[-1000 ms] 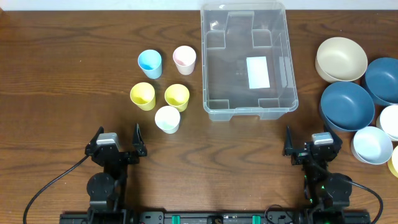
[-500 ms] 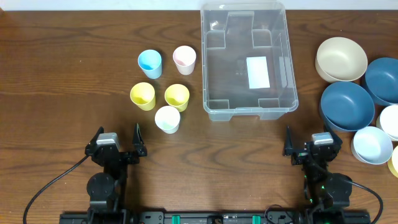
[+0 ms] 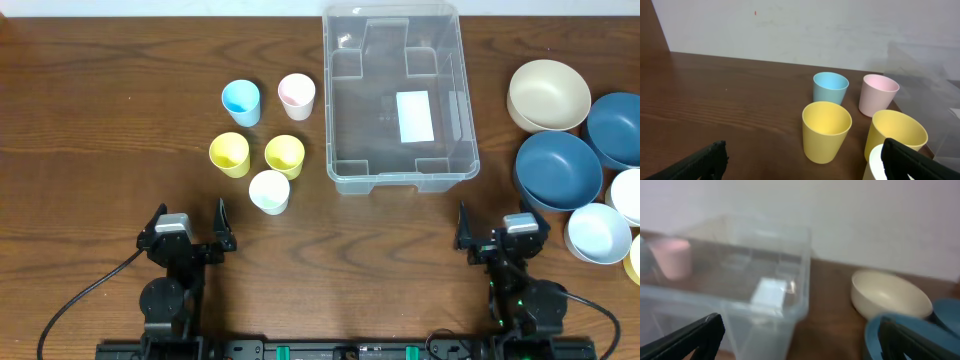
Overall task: Pack container
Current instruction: 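Reach right gripper to the dark teal bowl stack and grasp its rim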
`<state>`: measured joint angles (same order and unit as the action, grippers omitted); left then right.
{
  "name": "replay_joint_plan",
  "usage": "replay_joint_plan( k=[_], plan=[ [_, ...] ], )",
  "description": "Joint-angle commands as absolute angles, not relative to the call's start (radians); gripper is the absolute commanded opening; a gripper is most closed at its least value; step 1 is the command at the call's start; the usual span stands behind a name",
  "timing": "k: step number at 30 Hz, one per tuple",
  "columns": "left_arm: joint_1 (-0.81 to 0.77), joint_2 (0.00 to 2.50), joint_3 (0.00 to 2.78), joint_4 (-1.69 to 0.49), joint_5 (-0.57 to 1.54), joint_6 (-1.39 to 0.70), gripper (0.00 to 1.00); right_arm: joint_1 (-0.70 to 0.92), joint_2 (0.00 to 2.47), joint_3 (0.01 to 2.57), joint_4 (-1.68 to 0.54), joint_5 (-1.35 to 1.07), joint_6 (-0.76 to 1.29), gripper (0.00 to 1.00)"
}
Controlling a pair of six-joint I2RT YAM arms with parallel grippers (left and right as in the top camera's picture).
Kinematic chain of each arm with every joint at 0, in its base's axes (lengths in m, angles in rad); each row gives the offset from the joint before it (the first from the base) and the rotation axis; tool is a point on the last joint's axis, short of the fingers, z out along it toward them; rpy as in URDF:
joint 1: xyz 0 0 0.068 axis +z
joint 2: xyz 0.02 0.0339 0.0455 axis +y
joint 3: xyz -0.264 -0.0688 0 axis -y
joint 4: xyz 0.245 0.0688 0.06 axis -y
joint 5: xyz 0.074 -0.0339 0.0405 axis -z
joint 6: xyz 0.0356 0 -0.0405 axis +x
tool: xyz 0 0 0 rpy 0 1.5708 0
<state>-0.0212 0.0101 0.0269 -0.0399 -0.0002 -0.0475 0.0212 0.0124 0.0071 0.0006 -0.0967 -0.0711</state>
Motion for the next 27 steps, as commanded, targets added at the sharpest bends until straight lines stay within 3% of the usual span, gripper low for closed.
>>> replay_joint_plan(
  k=[1,8,13,18,20,22,25,27],
  plan=[
    [-0.016,0.005,0.004,-0.073,-0.012,-0.03,0.98,0.029,0.007,0.02,0.056,-0.2,-0.025,0.99],
    [-0.016,0.005,0.004,-0.073,-0.012,-0.03,0.98,0.027,0.091,0.267,0.019,-0.075,-0.159,0.99],
    [-0.016,0.005,0.004,-0.073,-0.012,-0.03,0.98,-0.015,0.407,0.688,-0.316,0.082,-0.218,0.99],
    [-0.016,0.005,0.004,-0.073,-0.012,-0.03,0.98,-0.025,0.753,1.021,-0.689,-0.222,-0.158,0.99],
    [-0.016,0.005,0.004,-0.073,-0.012,-0.03,0.98,-0.025,0.841,1.069,-0.756,-0.229,-0.169,0.99],
    [-0.016,0.005,0.004,-0.073,-0.012,-0.031,0.98,-0.036,0.916,1.086,-0.759,-0.065,-0.02,0.99],
    [-0.016,0.005,0.004,-0.073,-0.012,-0.03,0.98,-0.101,1.002,1.087,-0.797,0.253,0.442,0.99],
    [-0.016,0.005,0.004,-0.073,-0.012,-0.03,0.98,-0.175,1.047,1.087,-0.819,0.236,0.603,0.99]
  ],
)
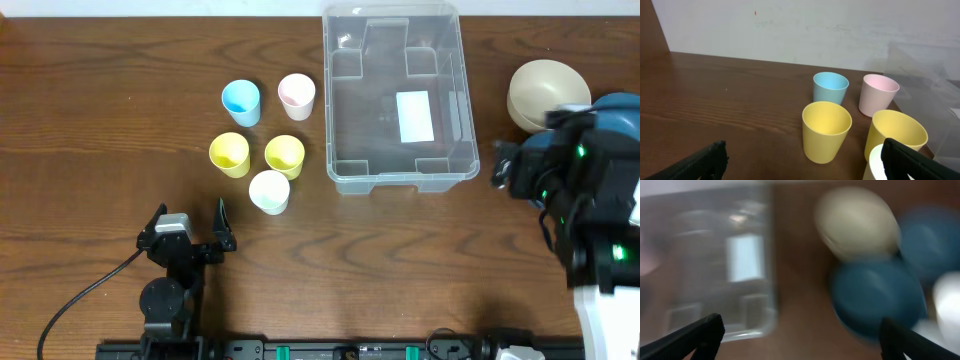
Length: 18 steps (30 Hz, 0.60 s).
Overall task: Pack container
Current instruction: 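Reach right gripper to the dark teal bowl stack and grasp its rim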
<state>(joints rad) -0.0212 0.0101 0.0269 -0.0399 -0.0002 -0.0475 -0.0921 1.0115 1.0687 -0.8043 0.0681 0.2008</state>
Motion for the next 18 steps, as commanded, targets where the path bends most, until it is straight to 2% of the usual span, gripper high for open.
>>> replay_joint_plan(
  k=[1,6,10,14,18],
  plan=[
    [-0.016,0.005,0.004,-0.073,-0.012,-0.03,0.98,-0.215,1.068,1.087,-0.817,0.191,0.638,0.99],
    [-0.016,0.005,0.004,-0.073,-0.012,-0.03,0.98,-0.392,1.164,1.087,-0.807,0.038,0.65,0.99],
    [-0.016,0.005,0.004,-0.073,-0.012,-0.03,0.98,-0.427,1.214,1.085,-0.861,0.017,0.679,0.99],
    [-0.016,0.005,0.004,-0.073,-0.012,-0.03,0.98,-0.427,1.25,1.073,-0.961,0.123,0.96,0.98],
    [-0.016,0.005,0.004,-0.073,-0.012,-0.03,0.98,-0.426,1.282,1.029,-0.962,0.123,1.19,0.99]
  ],
)
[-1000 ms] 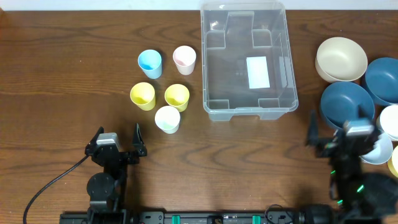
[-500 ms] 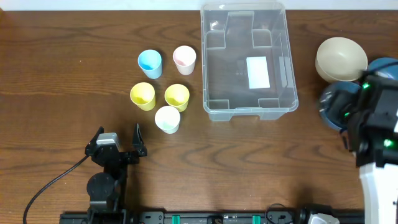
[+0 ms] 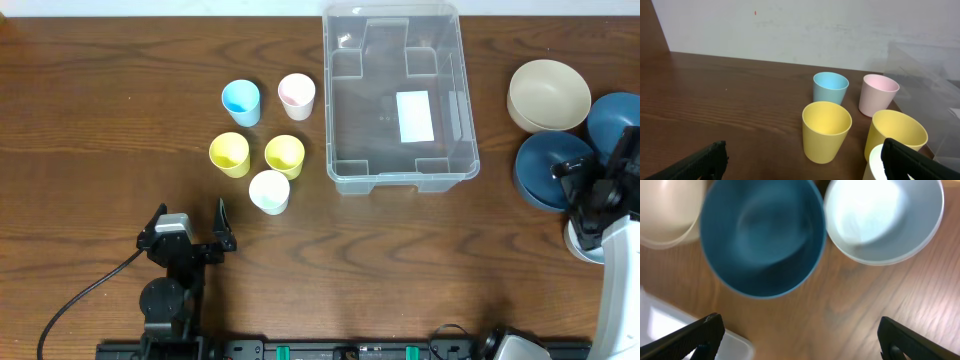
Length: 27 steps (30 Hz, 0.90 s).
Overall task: Pack container
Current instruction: 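Reach right gripper to the dark teal bowl stack and grasp its rim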
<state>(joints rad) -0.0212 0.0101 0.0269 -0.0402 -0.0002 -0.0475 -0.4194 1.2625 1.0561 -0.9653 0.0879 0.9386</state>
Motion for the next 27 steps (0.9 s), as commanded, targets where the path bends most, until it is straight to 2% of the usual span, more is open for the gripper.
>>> replay_joint_plan(
  k=[1,5,12,22,23,27],
  plan=[
    [-0.016,0.005,0.004,-0.073,-0.012,-0.03,0.98,-0.425,1.288,1.015,-0.96,0.128,1.235,0.99],
    [-0.016,0.005,0.004,-0.073,-0.012,-0.03,0.98,-0.426,1.315,0.94,-0.885,0.13,1.375,0.99],
    [-0.016,0.005,0.004,-0.073,-0.012,-0.03,0.98,-0.427,1.408,0.83,-0.62,0.104,1.38,0.99],
    [-0.016,0.005,0.004,-0.073,-0.012,-0.03,0.98,-0.427,1.552,0.83,-0.519,0.07,1.383,0.99],
    [-0.016,0.005,0.004,-0.073,-0.012,-0.031,0.98,-0.427,1.563,0.83,-0.518,0.07,1.383,0.95],
    [-0.016,0.005,0.004,-0.073,-0.012,-0.03,0.98,-0.427,1.578,0.83,-0.519,0.07,1.383,0.64]
  ],
)
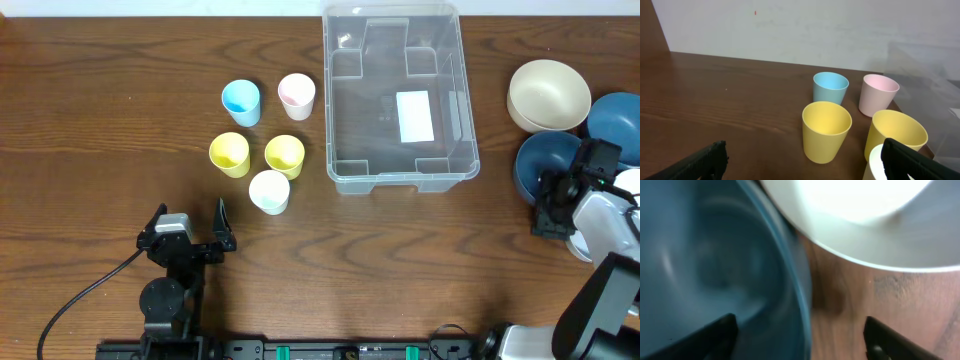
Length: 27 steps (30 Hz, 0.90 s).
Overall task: Pack container
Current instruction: 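Reach right gripper to the dark teal bowl stack and grasp its rim, then lift the dark teal bowl and lower it into the clear bin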
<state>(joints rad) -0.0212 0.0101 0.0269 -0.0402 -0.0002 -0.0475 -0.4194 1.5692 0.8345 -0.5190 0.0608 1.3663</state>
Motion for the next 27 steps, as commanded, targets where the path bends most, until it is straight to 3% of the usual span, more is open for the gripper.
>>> replay_joint_plan(
  k=[1,3,6,9,17,27],
  plan=[
    [-0.016,0.005,0.004,-0.073,-0.012,-0.03,0.98,-0.427,1.577,0.83,-0.518,0.07,1.383,0.54],
    [-0.016,0.005,0.004,-0.073,-0.012,-0.03,0.98,-0.427,1.576,0.83,-0.517,0.07,1.383,0.35],
    [-0.016,0.005,0.004,-0.073,-0.012,-0.03,0.98,-0.427,1.576,0.83,-0.519,0.069,1.383,0.22],
    [-0.016,0.005,0.004,-0.073,-0.012,-0.031,0.98,-0.438,1.573,0.834,-0.519,0.047,1.382,0.01],
    [-0.016,0.005,0.004,-0.073,-0.012,-0.03,0.98,-0.494,1.5,0.84,-0.528,-0.089,1.348,0.02],
    [-0.016,0.005,0.004,-0.073,-0.012,-0.03,0.98,-0.556,1.164,0.983,-0.535,-0.249,1.274,0.02]
  ],
)
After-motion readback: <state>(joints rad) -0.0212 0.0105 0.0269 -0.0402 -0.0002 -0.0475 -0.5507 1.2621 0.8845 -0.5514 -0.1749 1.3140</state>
